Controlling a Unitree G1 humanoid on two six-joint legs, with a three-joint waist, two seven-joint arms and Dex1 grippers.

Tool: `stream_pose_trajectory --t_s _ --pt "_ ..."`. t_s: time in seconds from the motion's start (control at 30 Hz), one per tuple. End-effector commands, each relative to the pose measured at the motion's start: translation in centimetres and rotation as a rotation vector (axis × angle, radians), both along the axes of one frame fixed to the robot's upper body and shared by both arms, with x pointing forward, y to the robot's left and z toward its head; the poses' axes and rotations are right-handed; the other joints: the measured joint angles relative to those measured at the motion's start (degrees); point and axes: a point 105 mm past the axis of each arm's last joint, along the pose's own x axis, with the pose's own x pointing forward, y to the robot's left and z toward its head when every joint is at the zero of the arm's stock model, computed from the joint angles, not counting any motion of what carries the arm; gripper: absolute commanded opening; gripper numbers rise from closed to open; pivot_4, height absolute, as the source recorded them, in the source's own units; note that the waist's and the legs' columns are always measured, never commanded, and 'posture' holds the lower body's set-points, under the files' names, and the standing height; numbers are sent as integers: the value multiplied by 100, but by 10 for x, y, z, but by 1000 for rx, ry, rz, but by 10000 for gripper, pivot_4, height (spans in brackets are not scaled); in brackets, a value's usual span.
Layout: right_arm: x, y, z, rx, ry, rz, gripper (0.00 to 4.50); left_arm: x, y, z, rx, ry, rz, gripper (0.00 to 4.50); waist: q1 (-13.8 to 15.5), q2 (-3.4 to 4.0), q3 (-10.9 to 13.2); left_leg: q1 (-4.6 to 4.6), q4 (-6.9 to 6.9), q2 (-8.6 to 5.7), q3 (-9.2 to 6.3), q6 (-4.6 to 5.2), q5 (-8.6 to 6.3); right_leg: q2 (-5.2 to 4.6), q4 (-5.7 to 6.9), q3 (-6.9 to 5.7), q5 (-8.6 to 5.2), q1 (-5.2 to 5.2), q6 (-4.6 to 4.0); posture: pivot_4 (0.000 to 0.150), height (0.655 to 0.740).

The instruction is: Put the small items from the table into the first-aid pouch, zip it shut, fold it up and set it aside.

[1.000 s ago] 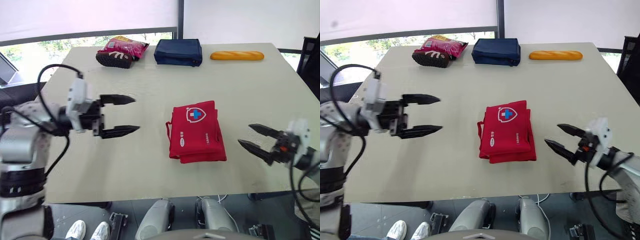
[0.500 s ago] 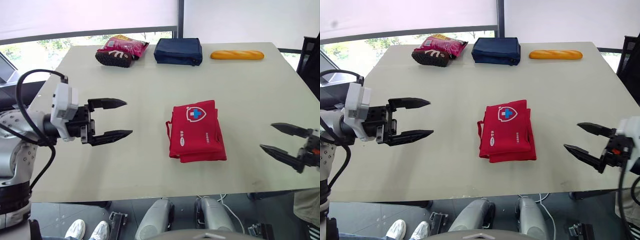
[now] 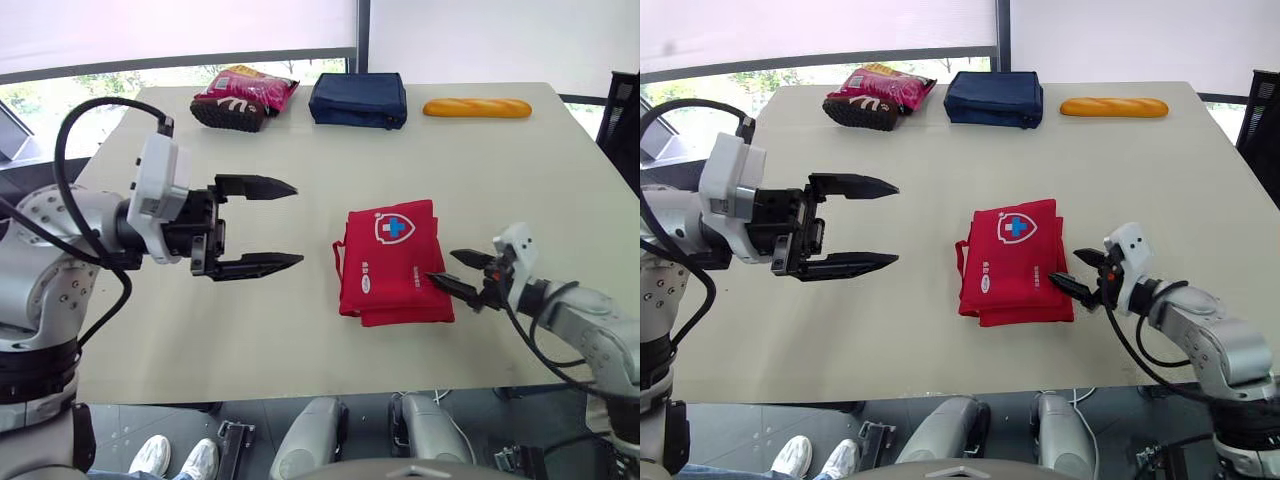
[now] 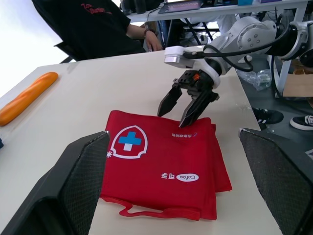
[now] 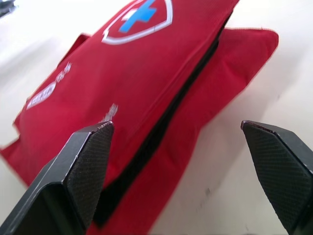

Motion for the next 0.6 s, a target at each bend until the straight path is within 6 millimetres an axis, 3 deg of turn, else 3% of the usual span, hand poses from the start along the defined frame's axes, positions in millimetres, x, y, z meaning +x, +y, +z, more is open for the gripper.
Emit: stream_pose_trajectory --t_s 0.03,0.07,0.13,0.2,0.23,0.37,0.43,0.6 --pt "5 1 -12 -72 33 -21 44445 -6 -6 6 9 -37 -19 45000 -2 0 0 1 0 0 0 0 0 0 0 0 0 1 0 1500 7395" --pt "6 2 -11 -62 37 -22 44445 -6 -6 5 7 -38 -19 45000 -3 0 0 1 1 0 1 0 0 0 0 0 0 1 0 1500 7395" --pt "5 5 -7 -38 39 -10 36450 -7 -6 5 5 -38 -18 45000 -7 0 0 3 0 0 0 -2 1 2 2 -1 0 1 0 1500 7395" --pt "4 6 -3 -14 37 0 24427 -6 -6 5 2 -38 -17 45000 -8 0 0 5 0 1 0 -3 3 2 5 0 0 1 0 1500 7395" --pt "5 6 0 4 37 1 22961 -6 -5 4 1 -38 -16 45000 -9 0 0 5 0 1 1 -4 3 2 5 0 0 1 0 1500 7395" --pt "9 3 8 63 38 -36 4346 -4 -5 3 -1 -39 -16 45000 -10 0 0 5 0 0 0 -4 3 3 5 0 0 1 0 1500 7395" --pt "16 -1 13 102 27 -86 710 -3 -5 3 -6 -42 -18 45000 -10 0 0 5 0 0 0 -4 3 3 6 0 0 1 0 1500 7395" --pt "45 -27 27 209 -21 -306 710 -1 -6 8 -37 -56 -19 45000 -6 1 1 4 1 0 2 -4 3 3 6 2 1 0 0 1500 7395"
